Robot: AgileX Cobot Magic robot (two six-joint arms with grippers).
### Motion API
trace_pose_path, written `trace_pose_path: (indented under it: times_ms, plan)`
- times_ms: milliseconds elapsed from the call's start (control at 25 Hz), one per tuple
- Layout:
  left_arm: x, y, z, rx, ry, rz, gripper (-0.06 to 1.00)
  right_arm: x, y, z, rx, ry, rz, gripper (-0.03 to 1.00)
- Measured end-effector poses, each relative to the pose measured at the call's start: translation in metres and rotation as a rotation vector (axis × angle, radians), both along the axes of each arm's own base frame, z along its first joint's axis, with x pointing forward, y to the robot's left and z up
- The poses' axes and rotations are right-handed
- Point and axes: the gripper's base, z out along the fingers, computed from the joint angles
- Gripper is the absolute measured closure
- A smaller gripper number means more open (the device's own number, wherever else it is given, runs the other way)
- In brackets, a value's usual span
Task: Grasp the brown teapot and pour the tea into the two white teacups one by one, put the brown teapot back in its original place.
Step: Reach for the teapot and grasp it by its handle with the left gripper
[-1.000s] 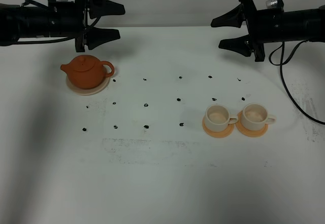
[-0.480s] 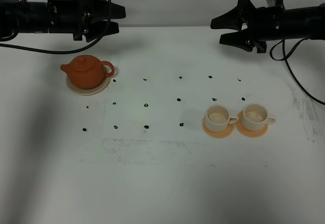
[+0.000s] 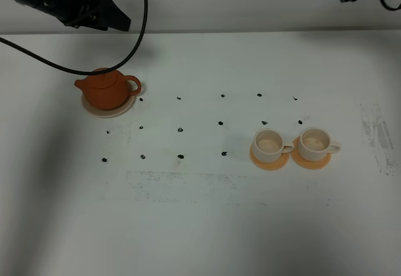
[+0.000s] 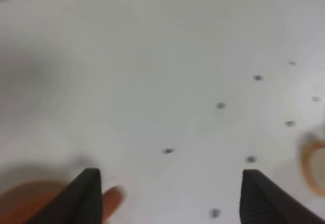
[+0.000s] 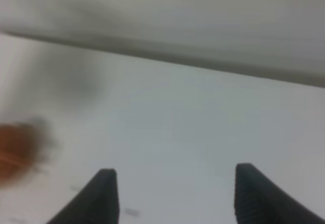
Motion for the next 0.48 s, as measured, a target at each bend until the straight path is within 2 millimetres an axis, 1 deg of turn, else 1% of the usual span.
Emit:
trace_pose_path:
  times_ms: [120,240,280,320,480]
  plan:
    - [-0.008,0.009,0.019,0.086,-0.022,0.025,0.35,-0.008,-0.011,0.014,-0.155,0.004,-0.038,0.45]
    - [-0.020,0.017,0.047,0.146,-0.059,0.060,0.35,-0.019,-0.017,0.034,-0.220,-0.006,-0.089,0.46]
    - [-0.025,0.019,0.055,0.165,-0.070,0.067,0.35,-0.023,-0.019,0.044,-0.236,-0.021,-0.102,0.46]
    - [-0.033,0.020,0.067,0.175,-0.091,0.073,0.35,-0.028,-0.019,0.053,-0.239,-0.034,-0.113,0.46]
    - [-0.060,0.021,0.093,0.189,-0.124,0.079,0.35,-0.057,-0.017,0.102,-0.241,-0.119,-0.123,0.46]
